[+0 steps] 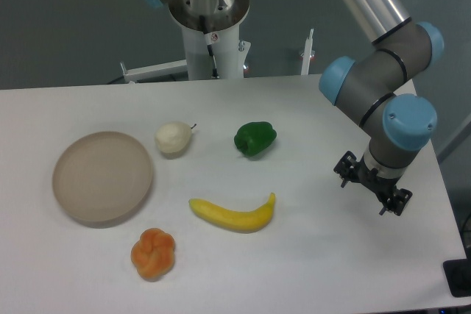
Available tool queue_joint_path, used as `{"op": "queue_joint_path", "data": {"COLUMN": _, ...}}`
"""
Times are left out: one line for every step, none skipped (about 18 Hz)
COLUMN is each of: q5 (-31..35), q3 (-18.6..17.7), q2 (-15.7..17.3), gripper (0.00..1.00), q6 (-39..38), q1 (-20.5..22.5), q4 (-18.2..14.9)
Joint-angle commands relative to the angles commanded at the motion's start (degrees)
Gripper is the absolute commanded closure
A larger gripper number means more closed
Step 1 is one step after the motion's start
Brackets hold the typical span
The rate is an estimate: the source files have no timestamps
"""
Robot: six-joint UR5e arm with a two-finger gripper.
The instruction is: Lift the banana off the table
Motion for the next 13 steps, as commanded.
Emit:
{"op": "queue_joint_path", "data": {"q5": 0.0, "q3": -0.2, "q2": 0.3, "gripper": 0.00, "q6": 0.0, "q1": 0.0, "q4": 0.0}}
{"op": "queue_joint_path", "data": {"q5": 0.0, "q3": -0.4, "q2": 0.4, "gripper": 0.00, "q6": 0.0, "q1": 0.0, "q4": 0.0}}
{"op": "queue_joint_path", "data": {"q5": 0.0, "q3": -0.4, "q2": 0.5, "gripper": 0.00, "q6": 0.0, "q1": -0.1, "q4": 0.1}}
{"op": "queue_joint_path", "data": {"q5": -0.1, "q3": -0.2, "q2": 0.6, "gripper": 0.00, "q6": 0.0, "q1": -0.1, "q4": 0.0}}
{"op": "queue_joint_path", "data": {"q5": -0.2, "q3": -0.2, "q2": 0.9, "gripper": 0.00, "q6": -0.2, "q1": -0.2, "q4": -0.1}}
{"op": "queue_joint_path", "data": {"q5": -0.1, "q3": -0.7, "q2": 1.6, "gripper": 0.00, "q6": -0.2, "q1": -0.3, "q4": 0.0}}
{"op": "queue_joint_path", "data": {"q5": -0.6, "q3": -1.9, "q2": 2.5, "gripper": 0.00, "q6": -0.3, "q1": -0.9, "q4": 0.1}}
{"op": "queue_joint_path", "data": {"q5": -0.7, "q3": -3.1, "q2": 3.4, "gripper": 0.00, "q6": -1.0, "q1": -1.4, "q4": 0.4}}
{"op": "queue_joint_path", "data": {"q5": -0.8, "q3": -3.9, "q2": 3.8, "gripper": 0.00, "q6": -1.3, "q1": -1.8, "q4": 1.2}}
{"op": "queue_joint_path", "data": {"q5": -0.8, "q3": -5.1, "q2": 3.9, "gripper": 0.00, "q6": -3.1, "q1": -2.8, "q4": 3.1}}
{"op": "queue_joint_path", "data": {"q5": -0.8, "q3": -6.6, "q2": 4.2, "gripper": 0.00, "q6": -4.6, "q1": -4.1, "q4": 4.8}}
{"op": "queue_joint_path", "data": {"q5": -0.8, "q3": -7.1, "q2": 4.7, "gripper": 0.00, "q6": -5.0, "q1": -5.2, "q4": 5.2}}
{"op": "queue_joint_path", "data": {"q5": -0.8, "q3": -7.4, "q2": 4.9, "gripper": 0.00, "q6": -5.0, "q1": -6.5, "q4": 5.2}}
